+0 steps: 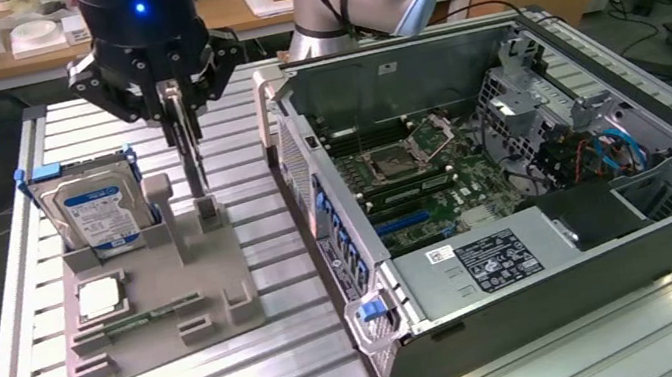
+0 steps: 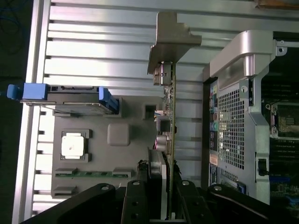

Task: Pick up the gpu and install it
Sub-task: 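Pick up the gpu and move the gpu toward the slot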

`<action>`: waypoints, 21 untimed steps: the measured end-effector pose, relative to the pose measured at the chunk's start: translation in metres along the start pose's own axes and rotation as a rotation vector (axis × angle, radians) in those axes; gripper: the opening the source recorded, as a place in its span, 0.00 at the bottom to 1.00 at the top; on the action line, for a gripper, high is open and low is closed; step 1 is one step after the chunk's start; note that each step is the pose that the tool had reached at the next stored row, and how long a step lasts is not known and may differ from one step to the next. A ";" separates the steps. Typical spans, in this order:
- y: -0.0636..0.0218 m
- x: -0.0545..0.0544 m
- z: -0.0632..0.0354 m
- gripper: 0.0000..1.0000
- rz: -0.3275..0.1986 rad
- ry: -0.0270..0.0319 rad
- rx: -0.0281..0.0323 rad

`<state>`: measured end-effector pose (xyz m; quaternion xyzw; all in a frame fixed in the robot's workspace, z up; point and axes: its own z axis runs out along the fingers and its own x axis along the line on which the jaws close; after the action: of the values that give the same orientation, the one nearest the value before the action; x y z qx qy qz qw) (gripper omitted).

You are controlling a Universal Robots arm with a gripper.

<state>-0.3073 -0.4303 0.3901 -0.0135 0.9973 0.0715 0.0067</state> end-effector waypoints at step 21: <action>0.0060 -0.001 -0.0425 0.28 -0.001 0.0017 0.0653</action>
<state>-0.3073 -0.4304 0.4330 -0.0138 0.9991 0.0390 0.0063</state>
